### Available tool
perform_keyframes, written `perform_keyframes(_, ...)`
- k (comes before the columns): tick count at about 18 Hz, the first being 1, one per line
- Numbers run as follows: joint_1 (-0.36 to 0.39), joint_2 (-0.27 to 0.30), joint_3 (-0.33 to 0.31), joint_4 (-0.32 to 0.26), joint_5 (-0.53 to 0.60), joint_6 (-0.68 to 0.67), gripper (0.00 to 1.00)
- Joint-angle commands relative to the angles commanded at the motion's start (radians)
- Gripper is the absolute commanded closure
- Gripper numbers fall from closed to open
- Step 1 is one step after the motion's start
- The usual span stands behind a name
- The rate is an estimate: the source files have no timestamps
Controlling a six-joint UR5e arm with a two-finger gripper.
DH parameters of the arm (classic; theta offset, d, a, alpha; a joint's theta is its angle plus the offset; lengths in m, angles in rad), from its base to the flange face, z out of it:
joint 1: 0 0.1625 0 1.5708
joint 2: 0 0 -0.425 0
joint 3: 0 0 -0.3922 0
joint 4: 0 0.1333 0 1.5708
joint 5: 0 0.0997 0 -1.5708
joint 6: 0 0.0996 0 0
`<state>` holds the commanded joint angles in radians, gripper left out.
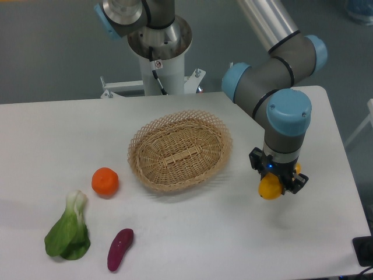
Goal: Place the mango in the basket
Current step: 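Hold the yellow mango in the gripper beside the basket, then carry the held mango over the wicker basket and lower it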
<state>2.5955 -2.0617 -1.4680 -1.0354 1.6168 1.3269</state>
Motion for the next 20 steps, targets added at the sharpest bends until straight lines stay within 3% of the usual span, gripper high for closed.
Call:
perform_keyframes(13, -0.035, 0.003, -0.012, -0.006, -0.014, -0.087, 0.47)
perform_keyframes(20, -0.040, 0.087, -0.142, 0.006, -0.066, -0.074, 0.46)
